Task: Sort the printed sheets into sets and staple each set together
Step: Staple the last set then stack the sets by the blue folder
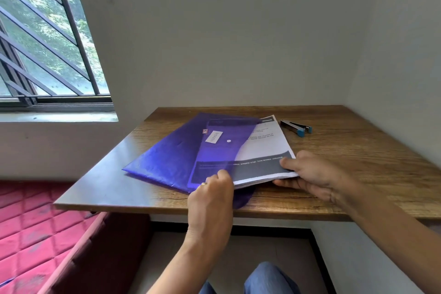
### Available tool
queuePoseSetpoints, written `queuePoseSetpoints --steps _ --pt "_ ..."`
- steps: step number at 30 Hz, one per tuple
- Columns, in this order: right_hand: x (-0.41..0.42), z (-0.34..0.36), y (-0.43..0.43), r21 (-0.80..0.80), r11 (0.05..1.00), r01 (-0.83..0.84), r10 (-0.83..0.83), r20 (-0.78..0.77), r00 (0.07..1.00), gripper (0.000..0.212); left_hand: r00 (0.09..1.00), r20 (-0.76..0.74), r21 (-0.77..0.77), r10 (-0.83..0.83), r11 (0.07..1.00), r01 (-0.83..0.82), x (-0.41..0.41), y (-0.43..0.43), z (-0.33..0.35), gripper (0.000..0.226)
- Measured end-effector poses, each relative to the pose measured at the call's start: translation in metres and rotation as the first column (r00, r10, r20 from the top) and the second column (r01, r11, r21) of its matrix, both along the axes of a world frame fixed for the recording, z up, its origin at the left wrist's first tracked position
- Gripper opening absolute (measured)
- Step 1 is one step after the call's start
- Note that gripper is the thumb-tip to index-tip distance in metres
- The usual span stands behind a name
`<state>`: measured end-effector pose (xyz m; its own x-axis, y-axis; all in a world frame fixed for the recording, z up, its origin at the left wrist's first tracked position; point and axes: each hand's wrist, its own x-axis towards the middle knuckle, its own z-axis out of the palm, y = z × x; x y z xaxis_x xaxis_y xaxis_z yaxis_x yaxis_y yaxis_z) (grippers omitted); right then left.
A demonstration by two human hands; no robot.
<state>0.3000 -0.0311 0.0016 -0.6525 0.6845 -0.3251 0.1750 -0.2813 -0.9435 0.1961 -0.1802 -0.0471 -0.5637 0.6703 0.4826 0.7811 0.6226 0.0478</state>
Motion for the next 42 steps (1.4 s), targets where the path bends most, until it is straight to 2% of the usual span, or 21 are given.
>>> queuePoseSetpoints --steps 2,4,7,10,12,17,23,25,27,29,30,31,33,36,40,42 --pt "-0.008 -0.005 -0.009 0.047 0.999 -0.011 0.011 -0.007 1.0 0.006 0.998 -0.06 0.033 -0.021 0.999 0.023 0.004 0.0 0.002 0.056" --pt "-0.016 -0.008 -0.011 0.144 0.989 -0.028 0.025 0.028 0.999 0.016 0.995 -0.096 0.068 -0.038 0.997 0.045 0.006 0.002 0.004 0.054" --pt "-0.02 -0.001 -0.004 0.264 0.956 -0.125 0.08 0.175 0.981 0.02 0.992 -0.124 0.096 -0.032 0.994 0.044 0.009 0.006 0.006 0.053" --pt "-0.018 0.02 0.01 0.453 0.844 -0.287 0.098 0.395 0.913 0.02 0.991 -0.132 0.12 -0.033 0.992 0.049 0.012 0.011 0.005 0.051" --pt "-0.019 0.032 0.015 0.509 0.799 -0.32 0.09 0.424 0.901 0.018 0.991 -0.125 0.125 -0.04 0.991 0.056 0.014 0.015 0.006 0.049" --pt "-0.029 0.033 0.003 0.55 0.718 -0.427 0.118 0.509 0.853 0.019 0.99 -0.139 0.145 -0.022 0.988 0.042 0.018 0.027 0.007 0.046" --pt "-0.046 0.015 0.001 0.52 0.753 -0.403 0.131 0.481 0.867 0.036 0.991 -0.128 0.13 -0.036 0.99 0.053 0.019 0.035 0.004 0.043" --pt "-0.049 0.014 0.008 0.504 0.767 -0.398 0.134 0.48 0.867 0.027 0.996 -0.06 0.098 -0.073 0.992 0.079 0.009 0.029 0.006 0.039" --pt "-0.05 0.013 0.014 0.499 0.761 -0.414 0.141 0.495 0.857 0.012 0.992 0.009 0.147 -0.125 0.982 0.122 -0.012 0.024 0.01 0.034" --pt "-0.049 0.013 0.018 0.482 0.78 -0.4 0.144 0.484 0.863 0.016 0.952 0.152 0.228 -0.266 0.947 0.228 -0.039 0.012 0.014 0.037" --pt "-0.048 0.013 0.02 0.464 0.799 -0.383 0.146 0.467 0.872 0.019 0.943 0.175 0.243 -0.285 0.94 0.239 -0.053 0.006 0.015 0.04" --pt "-0.048 0.012 0.022 0.45 0.812 -0.371 0.152 0.451 0.879 0.021 0.941 0.199 0.194 -0.274 0.952 0.236 -0.065 0.0 0.015 0.049" --pt "-0.05 0.014 0.022 0.428 0.826 -0.368 0.162 0.445 0.881 0.022 0.934 0.244 0.005 -0.261 0.963 0.268 -0.083 -0.007 0.011 0.08" --pt "-0.058 0.014 0.022 0.464 0.792 -0.397 0.154 0.478 0.865 0.022 0.897 0.338 -0.096 -0.285 0.938 0.334 -0.092 -0.008 0.004 0.111" --pt "-0.066 0.011 0.023 0.547 0.721 -0.426 0.079 0.545 0.834 0.02 0.901 0.333 -0.177 -0.278 0.92 0.349 -0.088 -0.002 0.001 0.117" --pt "-0.069 0.012 0.022 0.566 0.694 -0.446 0.051 0.579 0.814 0.01 0.901 0.333 -0.183 -0.279 0.918 0.352 -0.087 -0.002 0.001 0.112"
